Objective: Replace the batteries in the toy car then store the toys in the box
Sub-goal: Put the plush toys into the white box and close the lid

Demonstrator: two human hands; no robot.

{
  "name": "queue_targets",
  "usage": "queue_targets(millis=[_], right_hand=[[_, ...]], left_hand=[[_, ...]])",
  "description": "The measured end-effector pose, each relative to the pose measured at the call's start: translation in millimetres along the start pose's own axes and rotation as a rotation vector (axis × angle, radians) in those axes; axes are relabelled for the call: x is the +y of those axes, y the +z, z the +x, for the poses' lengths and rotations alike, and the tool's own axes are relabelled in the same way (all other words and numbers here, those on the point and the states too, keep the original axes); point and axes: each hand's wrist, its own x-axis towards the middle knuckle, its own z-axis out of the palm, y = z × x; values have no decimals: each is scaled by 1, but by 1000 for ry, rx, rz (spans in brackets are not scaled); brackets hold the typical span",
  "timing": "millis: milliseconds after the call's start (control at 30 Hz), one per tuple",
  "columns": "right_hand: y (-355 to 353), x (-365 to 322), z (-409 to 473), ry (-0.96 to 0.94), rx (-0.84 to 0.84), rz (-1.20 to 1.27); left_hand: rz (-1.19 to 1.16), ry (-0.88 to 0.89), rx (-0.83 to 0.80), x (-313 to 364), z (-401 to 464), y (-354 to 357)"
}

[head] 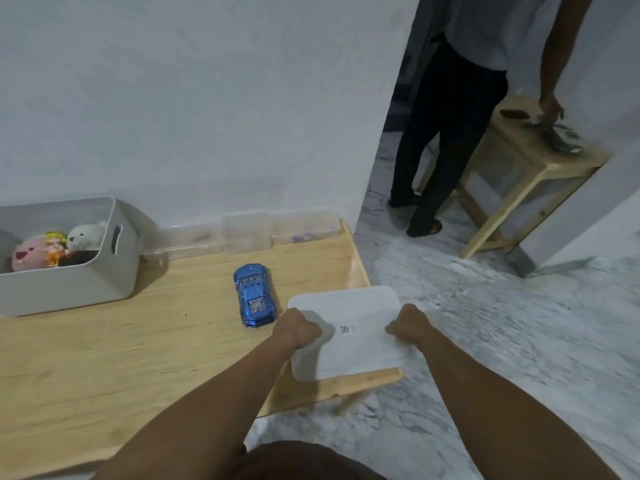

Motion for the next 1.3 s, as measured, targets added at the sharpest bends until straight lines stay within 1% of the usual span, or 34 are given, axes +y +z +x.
queue_targets(millis=[133,233,333,400,500,567,667,767,867,1033,1300], right_hand=[[-7,-5,1,75,145,-7],[-24,-15,0,76,217,27],[-41,-30,-1,40,239,122],[-51,-42,-4,13,254,156],[-62,-69,-6,-16,221,226],[-64,-90,-5,-35,187,260],[-59,-125,-7,-114,154,215],[-48,-159,-12,-189,168,138],[-36,-198,-31,-203,212,118],[-13,-264,-49,-269,232,59],[32,-373,-64,-378,227,151]], left_hand=[[-193,-17,-27,7,0,0],[-251,17,41,16,4,-4],[-289,45,181,23,12,-15],[-333,41,241,23,17,-29],[-371,31,288,17,20,-54],[-376,34,292,12,20,-71],[-378,35,324,2,22,-99],[-390,36,361,-12,22,-128],[-393,37,413,-28,22,-163],[-331,54,527,-68,26,-232],[-307,26,835,-149,31,-350]])
